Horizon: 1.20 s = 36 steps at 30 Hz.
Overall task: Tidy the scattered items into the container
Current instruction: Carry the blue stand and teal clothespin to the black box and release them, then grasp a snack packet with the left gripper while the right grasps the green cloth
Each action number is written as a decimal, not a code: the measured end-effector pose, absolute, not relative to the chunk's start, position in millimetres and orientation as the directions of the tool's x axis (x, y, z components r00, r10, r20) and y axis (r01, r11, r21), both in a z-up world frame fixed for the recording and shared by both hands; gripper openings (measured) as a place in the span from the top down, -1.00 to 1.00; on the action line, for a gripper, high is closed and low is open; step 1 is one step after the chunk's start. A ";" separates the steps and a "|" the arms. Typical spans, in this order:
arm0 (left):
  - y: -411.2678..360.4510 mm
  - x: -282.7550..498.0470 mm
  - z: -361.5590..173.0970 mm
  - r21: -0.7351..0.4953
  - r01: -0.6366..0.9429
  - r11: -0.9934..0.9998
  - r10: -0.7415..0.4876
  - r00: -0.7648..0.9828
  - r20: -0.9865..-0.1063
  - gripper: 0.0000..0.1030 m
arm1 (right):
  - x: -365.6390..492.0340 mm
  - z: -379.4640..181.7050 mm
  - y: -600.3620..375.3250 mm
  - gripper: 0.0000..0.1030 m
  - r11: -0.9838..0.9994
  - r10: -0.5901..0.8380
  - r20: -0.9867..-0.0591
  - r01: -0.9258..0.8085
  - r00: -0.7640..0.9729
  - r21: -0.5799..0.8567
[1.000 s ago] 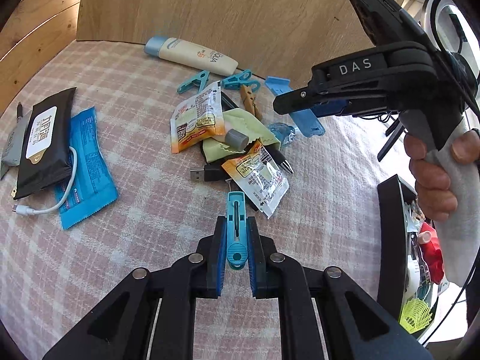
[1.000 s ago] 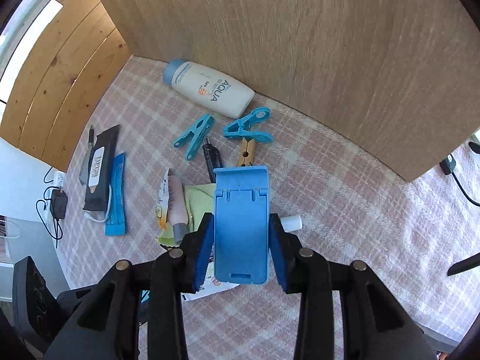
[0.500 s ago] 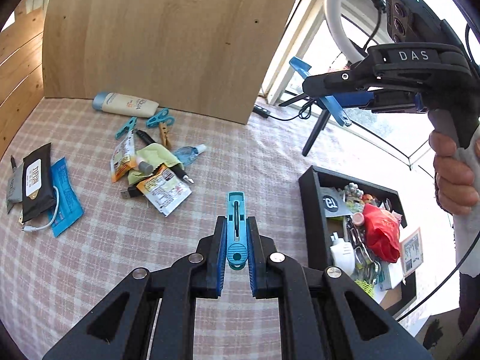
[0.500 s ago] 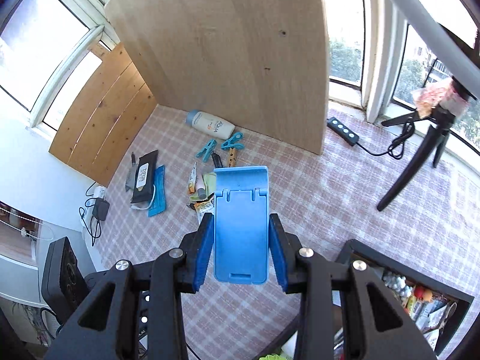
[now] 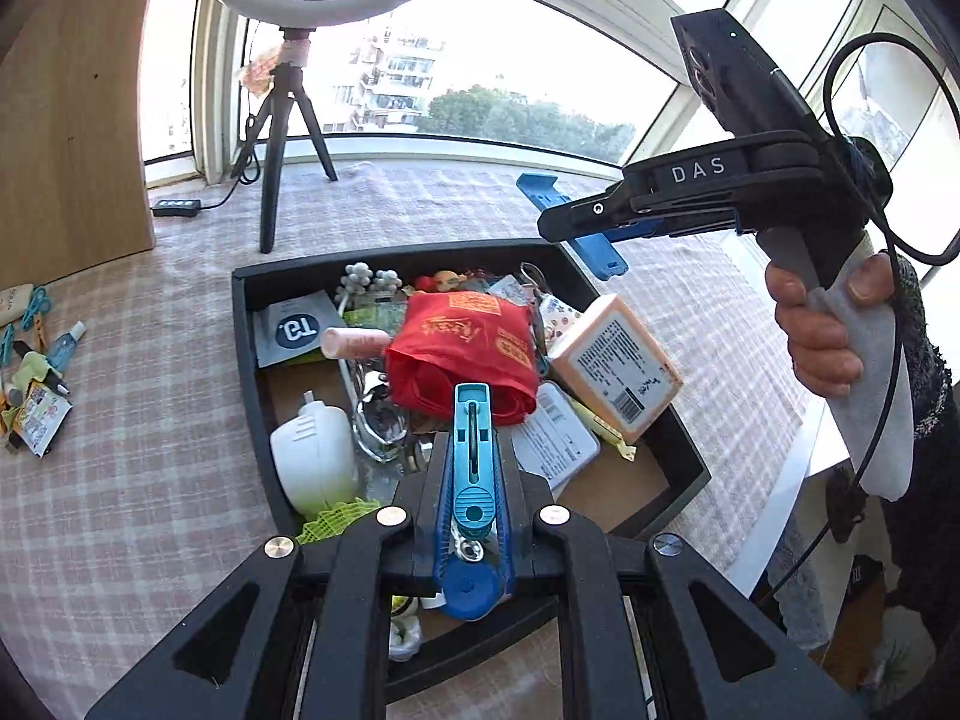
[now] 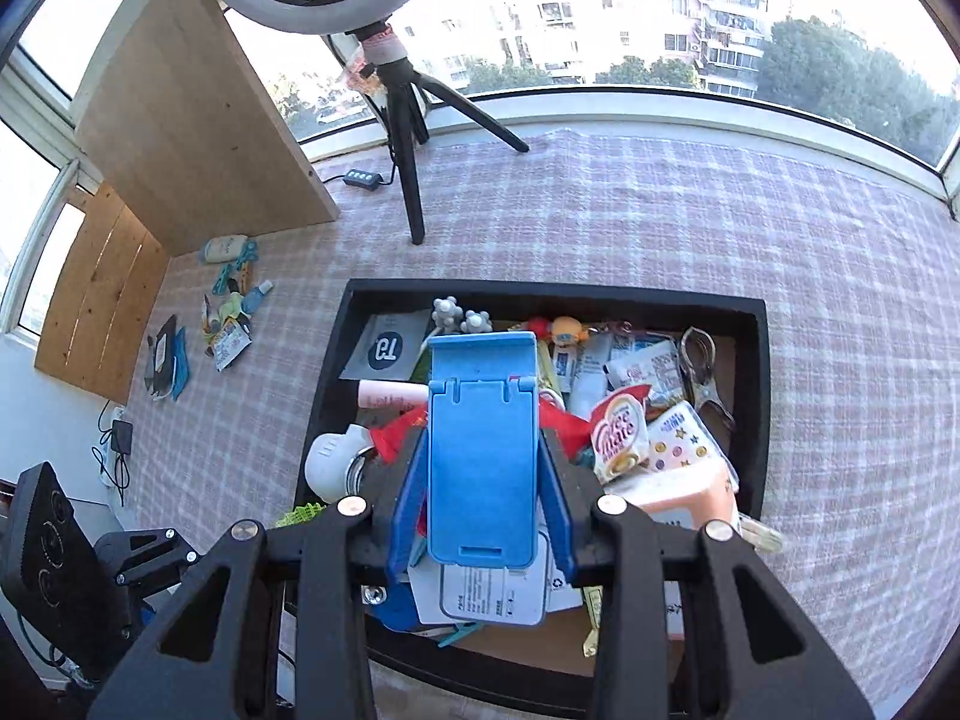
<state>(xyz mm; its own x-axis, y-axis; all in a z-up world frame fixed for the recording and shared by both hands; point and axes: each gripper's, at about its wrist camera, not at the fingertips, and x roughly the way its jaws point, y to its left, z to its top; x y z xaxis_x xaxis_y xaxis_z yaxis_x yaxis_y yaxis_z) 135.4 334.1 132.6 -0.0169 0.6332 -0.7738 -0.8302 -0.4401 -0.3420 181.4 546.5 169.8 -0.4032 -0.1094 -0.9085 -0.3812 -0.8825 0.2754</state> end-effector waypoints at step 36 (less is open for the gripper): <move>206.5 7.2 109.5 -0.300 -0.528 -0.794 0.507 -0.303 -0.807 -0.13 | 87.3 158.1 404.2 0.00 -0.969 -0.206 -0.884 -0.039 -0.420 0.244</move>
<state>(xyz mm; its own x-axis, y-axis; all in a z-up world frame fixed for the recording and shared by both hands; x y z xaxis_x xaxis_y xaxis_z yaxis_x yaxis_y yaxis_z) 7.2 206.5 109.5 -0.3033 0.5067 -0.8070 -0.5284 -0.7942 -0.3000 87.3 404.2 158.1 -0.4202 -0.2062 -0.8837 -0.0387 -0.9689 0.2445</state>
